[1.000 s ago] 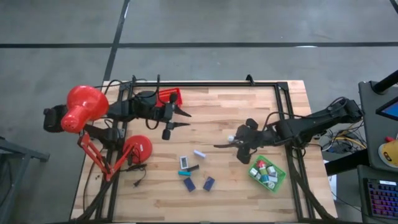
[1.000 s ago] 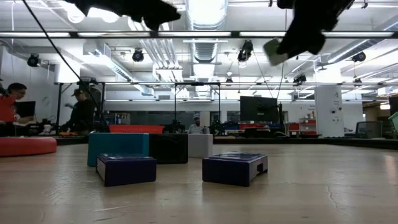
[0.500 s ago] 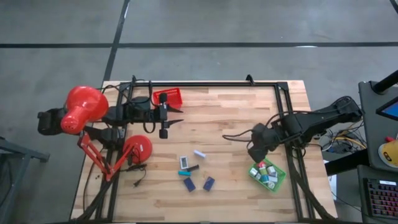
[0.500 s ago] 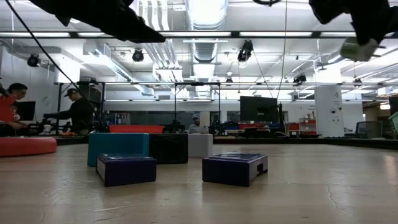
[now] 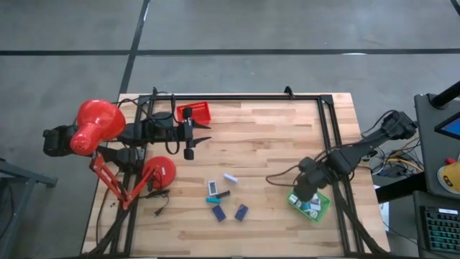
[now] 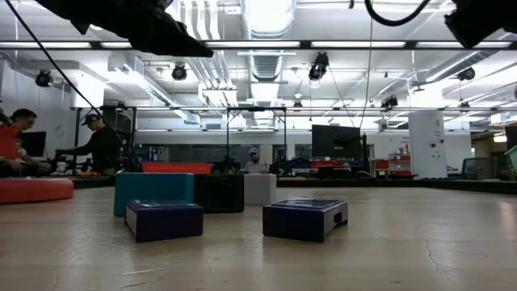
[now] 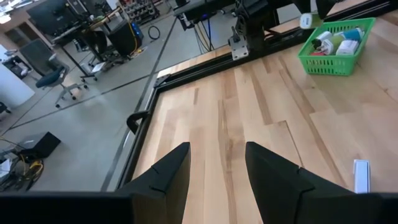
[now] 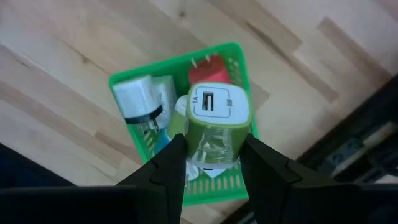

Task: Pick & Place Office items
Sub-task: Put the green charger adapter into the green bin

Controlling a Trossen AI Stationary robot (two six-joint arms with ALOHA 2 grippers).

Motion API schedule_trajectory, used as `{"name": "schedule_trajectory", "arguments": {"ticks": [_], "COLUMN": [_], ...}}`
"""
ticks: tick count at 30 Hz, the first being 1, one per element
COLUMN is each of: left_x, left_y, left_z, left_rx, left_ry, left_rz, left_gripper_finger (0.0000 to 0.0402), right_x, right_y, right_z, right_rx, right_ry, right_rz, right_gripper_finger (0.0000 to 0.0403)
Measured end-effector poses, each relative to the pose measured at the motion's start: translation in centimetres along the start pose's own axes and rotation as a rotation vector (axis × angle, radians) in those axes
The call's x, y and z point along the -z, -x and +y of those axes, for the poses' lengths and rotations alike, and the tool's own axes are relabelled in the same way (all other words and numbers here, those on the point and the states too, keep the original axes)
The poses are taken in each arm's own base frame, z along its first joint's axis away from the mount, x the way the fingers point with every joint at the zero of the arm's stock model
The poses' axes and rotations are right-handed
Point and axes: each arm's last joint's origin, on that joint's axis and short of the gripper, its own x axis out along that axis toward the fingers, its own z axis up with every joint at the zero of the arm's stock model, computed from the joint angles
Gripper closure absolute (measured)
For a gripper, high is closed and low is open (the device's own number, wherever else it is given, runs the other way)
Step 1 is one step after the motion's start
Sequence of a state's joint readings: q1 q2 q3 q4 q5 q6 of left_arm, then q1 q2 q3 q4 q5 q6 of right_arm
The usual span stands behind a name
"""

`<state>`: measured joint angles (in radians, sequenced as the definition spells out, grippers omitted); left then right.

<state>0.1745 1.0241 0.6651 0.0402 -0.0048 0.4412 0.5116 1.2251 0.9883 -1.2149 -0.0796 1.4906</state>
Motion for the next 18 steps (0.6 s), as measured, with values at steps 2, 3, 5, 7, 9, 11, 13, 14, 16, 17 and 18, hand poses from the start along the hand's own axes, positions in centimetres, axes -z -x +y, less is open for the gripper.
{"name": "schedule_trajectory", "arguments": {"ticks": [2,3,5,7,9,11,13,14,16,17,18], "left_x": [0.0,0.0,0.0,0.0,0.0,0.0,0.0,0.0,0.0,0.0,0.0], "left_y": [0.0,0.0,0.0,0.0,0.0,0.0,0.0,0.0,0.0,0.0,0.0], "left_z": [0.0,0.0,0.0,0.0,0.0,0.0,0.0,0.0,0.0,0.0,0.0], "left_rx": [0.000,0.000,0.000,-0.003,-0.003,-0.003,-0.003,-0.003,-0.003,-0.003,-0.002], "left_ry": [0.002,0.002,0.002,0.002,0.002,0.002,0.003,0.002,0.003,0.003,0.003], "left_rz": [-0.001,-0.001,0.000,0.001,0.001,0.001,0.001,0.001,0.001,0.001,0.001], "left_gripper_finger": [0.0243,0.0243,0.0243,0.0243,0.0243,0.0243,0.0243,0.0243,0.0243,0.0243,0.0243], "right_x": [0.5,0.8,1.0,1.2,1.1,1.1,1.1,1.1,1.1,1.1,1.1], "right_y": [-0.6,-0.9,-1.4,-1.7,-1.7,-1.8,-1.8,-1.8,-1.8,-1.8,-1.8], "right_z": [0.1,0.1,0.2,0.1,0.1,0.1,0.1,0.1,0.1,0.1,0.1], "right_rx": [-0.006,-0.009,-0.026,-0.025,-0.025,-0.022,-0.023,-0.023,-0.023,-0.023,-0.023], "right_ry": [0.020,0.029,0.040,0.047,0.049,0.049,0.050,0.050,0.050,0.050,0.052], "right_rz": [-0.002,-0.002,-0.002,-0.003,-0.017,-0.024,-0.026,-0.026,-0.027,-0.027,-0.028], "right_gripper_finger": [0.0280,0.0280,0.0280,0.0280,0.0280,0.0280,0.0280,0.0280,0.0280,0.0280,0.0280]}}
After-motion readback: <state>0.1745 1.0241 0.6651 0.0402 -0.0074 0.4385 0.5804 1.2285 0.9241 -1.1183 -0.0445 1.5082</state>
